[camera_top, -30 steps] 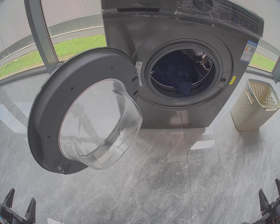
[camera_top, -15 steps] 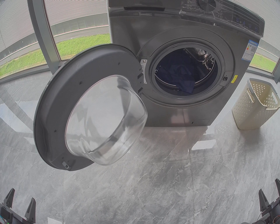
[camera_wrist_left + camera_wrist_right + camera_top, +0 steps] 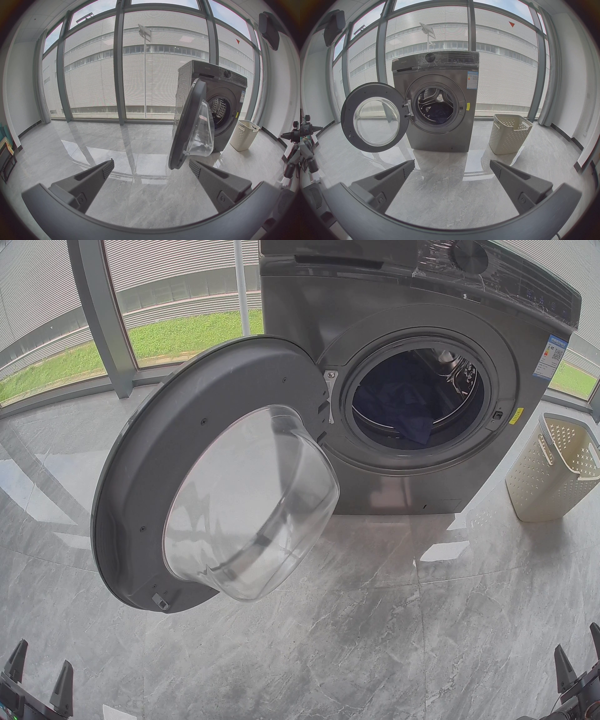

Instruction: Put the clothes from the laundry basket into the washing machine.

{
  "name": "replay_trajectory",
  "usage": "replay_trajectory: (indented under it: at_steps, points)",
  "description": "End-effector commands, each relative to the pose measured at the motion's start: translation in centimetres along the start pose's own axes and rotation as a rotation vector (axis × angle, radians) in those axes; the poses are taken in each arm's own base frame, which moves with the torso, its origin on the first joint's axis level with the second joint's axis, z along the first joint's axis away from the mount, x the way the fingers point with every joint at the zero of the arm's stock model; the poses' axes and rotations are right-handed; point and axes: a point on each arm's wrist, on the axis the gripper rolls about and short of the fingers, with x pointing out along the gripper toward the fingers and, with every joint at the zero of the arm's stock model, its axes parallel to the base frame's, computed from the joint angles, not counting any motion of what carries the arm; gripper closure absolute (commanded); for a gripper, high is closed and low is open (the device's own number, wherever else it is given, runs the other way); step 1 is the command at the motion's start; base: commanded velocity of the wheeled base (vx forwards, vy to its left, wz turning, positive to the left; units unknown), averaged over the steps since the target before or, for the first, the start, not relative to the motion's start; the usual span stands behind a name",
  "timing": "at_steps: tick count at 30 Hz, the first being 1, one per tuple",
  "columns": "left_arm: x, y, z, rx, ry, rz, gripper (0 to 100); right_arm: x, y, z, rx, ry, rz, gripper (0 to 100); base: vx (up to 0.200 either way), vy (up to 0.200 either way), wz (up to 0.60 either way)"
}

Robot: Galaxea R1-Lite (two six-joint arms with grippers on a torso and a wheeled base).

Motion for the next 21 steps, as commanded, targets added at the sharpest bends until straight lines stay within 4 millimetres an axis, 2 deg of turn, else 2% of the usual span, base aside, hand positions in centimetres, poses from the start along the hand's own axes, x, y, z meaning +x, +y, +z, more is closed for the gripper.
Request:
replay_trajectory:
  at_steps: [1,4,5,6,10,16,21]
  points:
    - [-1.0,-0.2,6.7,-0.032,-0.124,-0.076,0,0.0,0.0,-0.5,0.0,0.005,-0.001,0,0.0,0.0,0.0]
    - [0.8,-0.5,8.4,-0.025,-0.018,-0.138,0,0.0,0.0,-0.5,0.0,0.005,0.0,0,0.0,0.0,0.0]
    - [2.3,-0.7,9.3,-0.027,0.037,-0.176,0,0.0,0.0,-0.5,0.001,0.005,0.0,0,0.0,0.0,0.0]
    - [2.7,-0.7,9.7,-0.027,0.045,-0.187,0,0.0,0.0,-0.5,0.0,0.005,0.0,0,0.0,0.0,0.0]
    - [6.4,-1.3,12.3,-0.041,0.07,-0.283,0,0.0,0.0,-0.5,0.0,0.005,0.0,0,0.0,0.0,0.0]
    - [10.3,-1.8,13.6,-0.041,0.134,-0.388,0,0.0,0.0,-0.5,0.0,0.005,0.0,0,0.0,0.0,0.0]
    - [12.7,-2.4,14.3,-0.051,0.154,-0.44,0,0.0,0.0,-0.5,0.0,0.005,0.0,0,0.0,0.0,0.0]
